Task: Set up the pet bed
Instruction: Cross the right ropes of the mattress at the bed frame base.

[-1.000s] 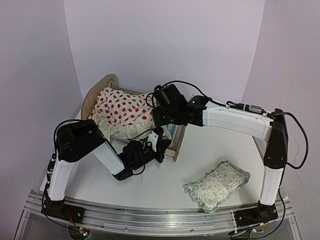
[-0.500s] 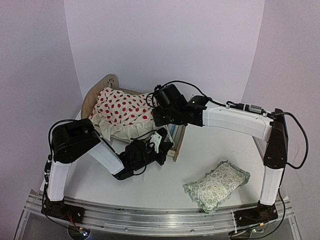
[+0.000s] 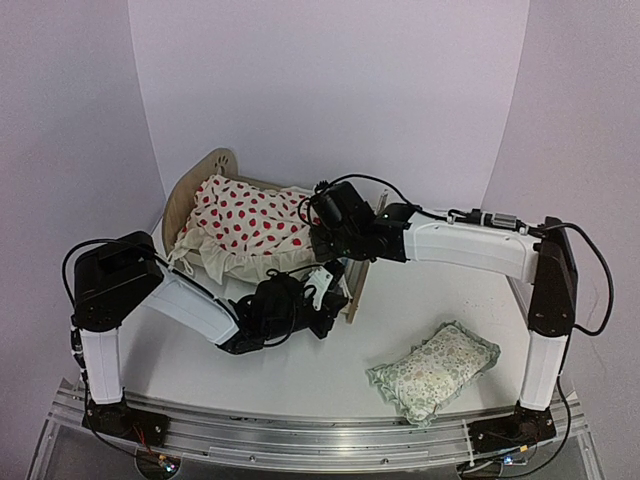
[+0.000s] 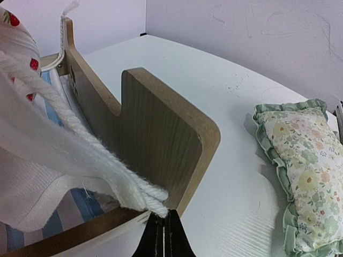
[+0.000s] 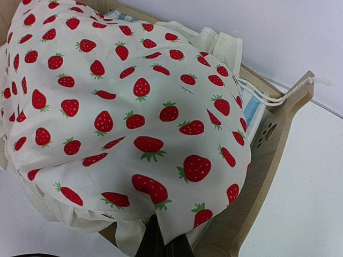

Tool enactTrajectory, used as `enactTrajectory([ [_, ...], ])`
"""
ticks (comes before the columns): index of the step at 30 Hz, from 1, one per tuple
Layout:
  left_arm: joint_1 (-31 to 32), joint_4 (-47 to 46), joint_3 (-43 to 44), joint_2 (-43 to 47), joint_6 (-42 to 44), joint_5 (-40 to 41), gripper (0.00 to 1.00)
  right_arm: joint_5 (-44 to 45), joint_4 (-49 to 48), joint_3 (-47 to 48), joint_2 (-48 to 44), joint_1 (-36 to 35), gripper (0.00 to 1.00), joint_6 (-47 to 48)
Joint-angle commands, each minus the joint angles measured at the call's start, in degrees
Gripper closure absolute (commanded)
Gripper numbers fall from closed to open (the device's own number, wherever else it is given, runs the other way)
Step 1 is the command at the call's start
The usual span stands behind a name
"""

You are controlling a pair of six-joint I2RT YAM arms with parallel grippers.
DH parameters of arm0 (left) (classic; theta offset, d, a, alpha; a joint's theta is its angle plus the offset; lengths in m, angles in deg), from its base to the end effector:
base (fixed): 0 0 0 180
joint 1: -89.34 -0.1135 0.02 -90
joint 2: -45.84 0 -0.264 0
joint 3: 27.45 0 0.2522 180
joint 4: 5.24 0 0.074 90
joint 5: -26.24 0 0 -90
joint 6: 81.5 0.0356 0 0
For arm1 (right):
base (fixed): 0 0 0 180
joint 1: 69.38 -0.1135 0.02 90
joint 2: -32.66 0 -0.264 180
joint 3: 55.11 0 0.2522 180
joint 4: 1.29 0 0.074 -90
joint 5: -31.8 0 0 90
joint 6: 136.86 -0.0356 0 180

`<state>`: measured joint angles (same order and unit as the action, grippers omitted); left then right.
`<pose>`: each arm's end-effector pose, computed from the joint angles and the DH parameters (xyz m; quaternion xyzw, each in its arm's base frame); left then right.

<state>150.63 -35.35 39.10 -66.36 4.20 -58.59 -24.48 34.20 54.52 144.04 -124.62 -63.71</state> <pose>0.1957 -0.3506 0.1483 0.3555 0.7121 -0.2972 0.5275 0.2733 0.3591 0.2889 -0.1602 0.8521 0.0401 0.4967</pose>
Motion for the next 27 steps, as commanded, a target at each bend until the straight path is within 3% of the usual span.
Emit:
enactTrajectory([
  [1, -0.2, 8.7, 1.4, 7.0, -2.5, 1.1, 1.00, 1.7, -0.4, -2.1, -4.0, 0.3, 1.00, -0.7],
  [6, -0.2, 20.5, 4.7, 9.8, -3.4, -1.8, 1.00, 1.5, -0.6, -3.2, -4.4, 0.3, 1.00, -1.1],
  [15, -0.2, 24.4, 7.9, 10.7, -4.9, -3.8, 1.00, 1.4, -1.3, -4.2, -3.8, 0.3, 1.00, -1.4],
  [18, -0.3, 25.4, 12.2, 8.4, -4.0, -3.0, 1.00, 2.5, -2.0, -4.2, -3.5, 0.4, 1.00, -0.4],
  [27, -1.3, 41.7, 26.9, 7.1, -6.4, -1.0, 1.00, 0.3, -5.2, -2.6, -1.6, 1.8, 1.00, 6.1],
])
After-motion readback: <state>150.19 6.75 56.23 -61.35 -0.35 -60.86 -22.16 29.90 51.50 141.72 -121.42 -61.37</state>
